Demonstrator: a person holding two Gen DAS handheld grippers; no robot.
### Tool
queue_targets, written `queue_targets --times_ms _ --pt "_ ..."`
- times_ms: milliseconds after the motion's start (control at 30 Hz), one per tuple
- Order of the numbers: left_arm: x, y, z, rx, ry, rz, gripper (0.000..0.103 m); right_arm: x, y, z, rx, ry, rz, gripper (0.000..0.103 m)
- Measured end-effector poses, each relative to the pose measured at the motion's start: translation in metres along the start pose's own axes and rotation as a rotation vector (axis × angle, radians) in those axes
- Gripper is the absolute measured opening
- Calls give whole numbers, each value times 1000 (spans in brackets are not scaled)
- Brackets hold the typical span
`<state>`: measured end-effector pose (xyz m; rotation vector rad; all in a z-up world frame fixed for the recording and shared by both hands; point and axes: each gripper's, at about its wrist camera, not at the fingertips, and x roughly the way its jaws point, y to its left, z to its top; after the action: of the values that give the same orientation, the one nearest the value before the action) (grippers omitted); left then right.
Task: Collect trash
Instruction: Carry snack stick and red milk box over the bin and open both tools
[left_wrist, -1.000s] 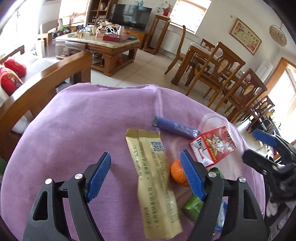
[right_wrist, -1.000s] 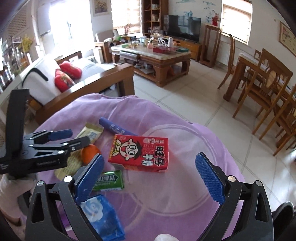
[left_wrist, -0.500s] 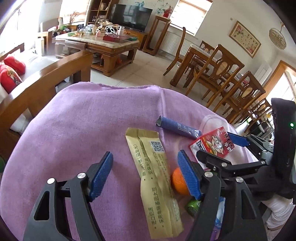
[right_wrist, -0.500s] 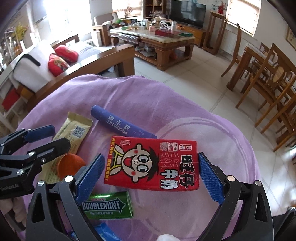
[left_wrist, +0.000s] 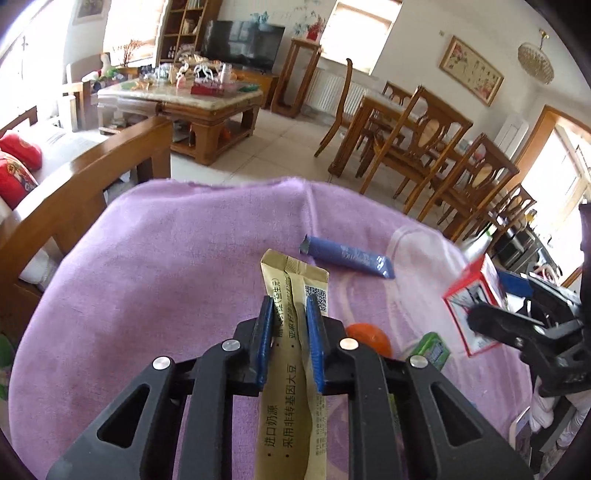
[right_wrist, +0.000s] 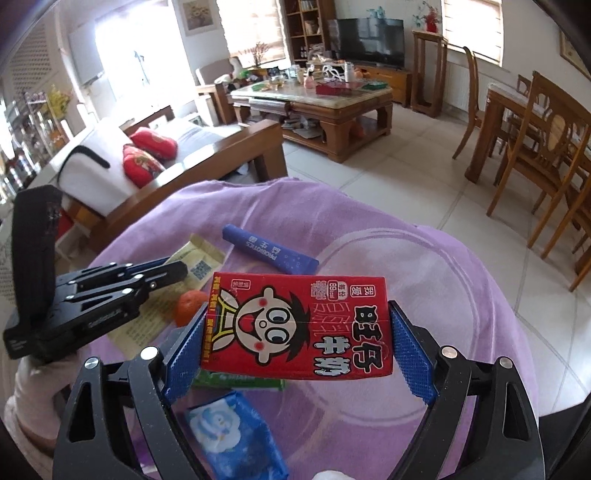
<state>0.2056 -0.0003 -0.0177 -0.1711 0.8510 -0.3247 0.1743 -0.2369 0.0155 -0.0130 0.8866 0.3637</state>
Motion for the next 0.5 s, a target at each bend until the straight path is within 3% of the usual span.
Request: queue_targets --times_ms 200,500 --pt "-41 -8 -2 6 -144 0 18 -66 1 -19 28 -99 80 88" --pt "-99 -62 -30 81 -232 -106 18 -151 -13 -71 120 -251 158 88"
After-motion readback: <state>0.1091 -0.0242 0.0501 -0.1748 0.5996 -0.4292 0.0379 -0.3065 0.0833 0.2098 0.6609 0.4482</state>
